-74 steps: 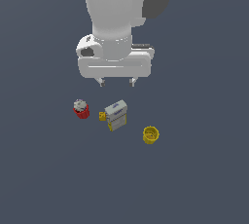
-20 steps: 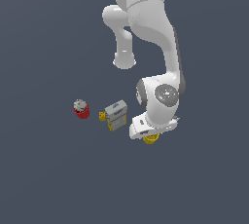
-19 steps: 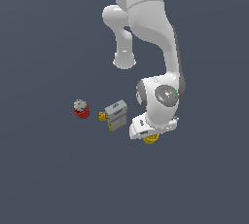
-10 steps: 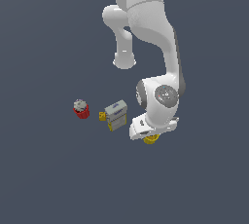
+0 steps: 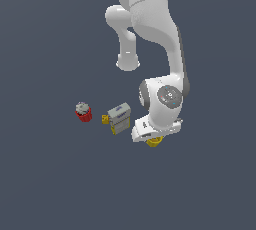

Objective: Pick up a designated object from a clutter of objects.

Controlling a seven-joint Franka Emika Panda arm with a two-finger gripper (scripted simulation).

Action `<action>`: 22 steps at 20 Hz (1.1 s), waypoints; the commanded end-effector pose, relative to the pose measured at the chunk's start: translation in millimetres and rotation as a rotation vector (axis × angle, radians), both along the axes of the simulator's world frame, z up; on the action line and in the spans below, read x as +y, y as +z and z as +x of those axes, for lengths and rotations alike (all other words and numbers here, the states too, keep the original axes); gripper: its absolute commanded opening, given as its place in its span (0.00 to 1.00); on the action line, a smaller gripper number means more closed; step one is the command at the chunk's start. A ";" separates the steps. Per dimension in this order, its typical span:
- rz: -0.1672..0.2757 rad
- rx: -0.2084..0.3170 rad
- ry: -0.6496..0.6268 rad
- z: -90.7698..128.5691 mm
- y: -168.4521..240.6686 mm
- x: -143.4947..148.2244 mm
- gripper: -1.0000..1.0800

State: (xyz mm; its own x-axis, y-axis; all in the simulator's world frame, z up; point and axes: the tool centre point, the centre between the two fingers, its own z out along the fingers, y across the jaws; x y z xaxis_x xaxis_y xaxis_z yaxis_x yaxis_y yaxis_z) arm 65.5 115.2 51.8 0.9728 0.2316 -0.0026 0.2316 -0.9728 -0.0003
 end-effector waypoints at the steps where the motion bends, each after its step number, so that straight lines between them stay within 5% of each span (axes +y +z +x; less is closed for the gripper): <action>1: 0.000 -0.002 -0.001 -2.0 6.7 -5.0 0.00; 22: 0.002 -0.003 -0.001 -67.6 142.1 -117.4 0.00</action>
State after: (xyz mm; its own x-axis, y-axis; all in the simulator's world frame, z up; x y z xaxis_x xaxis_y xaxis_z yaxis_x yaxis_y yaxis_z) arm 4.0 8.2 180.7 0.9730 0.2308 -0.0012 0.2308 -0.9730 -0.0009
